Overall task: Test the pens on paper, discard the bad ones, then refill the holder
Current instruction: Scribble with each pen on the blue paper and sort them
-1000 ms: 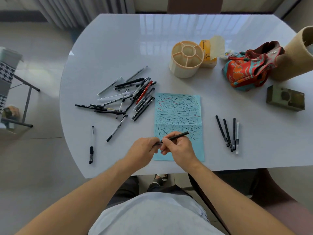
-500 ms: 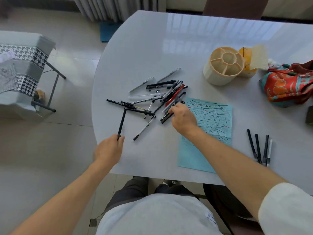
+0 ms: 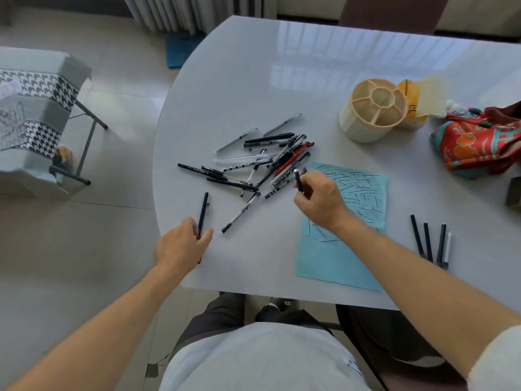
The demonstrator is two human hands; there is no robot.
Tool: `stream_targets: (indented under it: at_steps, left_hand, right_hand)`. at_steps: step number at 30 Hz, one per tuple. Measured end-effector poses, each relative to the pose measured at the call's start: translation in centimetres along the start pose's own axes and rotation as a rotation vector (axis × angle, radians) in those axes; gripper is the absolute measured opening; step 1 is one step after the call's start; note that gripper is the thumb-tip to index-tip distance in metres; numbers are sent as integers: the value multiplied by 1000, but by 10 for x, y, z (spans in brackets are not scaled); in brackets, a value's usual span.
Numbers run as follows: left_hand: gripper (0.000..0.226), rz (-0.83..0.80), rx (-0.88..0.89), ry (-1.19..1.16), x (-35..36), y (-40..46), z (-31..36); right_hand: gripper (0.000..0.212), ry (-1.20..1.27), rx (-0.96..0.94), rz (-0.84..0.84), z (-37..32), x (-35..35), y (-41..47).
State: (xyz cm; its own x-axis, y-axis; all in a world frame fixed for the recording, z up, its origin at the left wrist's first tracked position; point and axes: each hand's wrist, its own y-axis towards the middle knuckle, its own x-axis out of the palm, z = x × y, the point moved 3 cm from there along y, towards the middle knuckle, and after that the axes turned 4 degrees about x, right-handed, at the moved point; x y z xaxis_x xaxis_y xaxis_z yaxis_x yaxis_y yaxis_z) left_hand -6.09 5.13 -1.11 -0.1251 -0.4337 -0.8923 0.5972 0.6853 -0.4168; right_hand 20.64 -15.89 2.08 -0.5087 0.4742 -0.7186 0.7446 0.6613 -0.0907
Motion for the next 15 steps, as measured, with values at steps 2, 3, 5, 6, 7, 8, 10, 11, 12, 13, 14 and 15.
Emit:
stream_targets:
  at_steps: [2, 3, 5, 6, 7, 8, 10, 11, 12, 13, 14, 15]
  left_hand:
    - [27, 41, 200, -167, 0, -5, 33]
    - [22, 25, 298, -248, 1, -8, 55]
    - [24, -119, 477, -395, 8, -16, 101]
    - [27, -231, 543, -451, 13, -22, 124]
    - [27, -338, 588, -482, 19, -28, 143]
    - [24, -418, 627, -485, 26, -34, 160]
    - [24, -489, 691, -450, 39, -44, 185]
    - [25, -498, 709, -427, 44, -48, 192]
    - [25, -496, 726, -400, 49, -51, 197]
    - [24, -485, 749, -363, 53, -54, 200]
    - [22, -462, 784, -311, 57, -58, 203]
    - [21, -424, 829, -250, 59, -62, 208]
  right_hand:
    - [6, 329, 249, 61, 4, -11, -27]
    - [6, 487, 356, 74, 7, -12, -42]
    - [6, 733, 497, 86, 14, -12, -73]
    - [6, 804, 533, 88, 17, -12, -87]
    - [6, 849, 554, 88, 21, -13, -101]
    - [7, 880, 571, 90, 24, -13, -113]
    - [12, 912, 610, 99, 33, -13, -136]
    - [13, 916, 629, 107, 38, -14, -147]
    - [14, 913, 643, 115, 43, -15, -156]
    - [13, 907, 651, 122, 48, -17, -165]
    - [14, 906, 658, 135, 53, -18, -172]
    - [15, 918, 670, 155, 57, -20, -179]
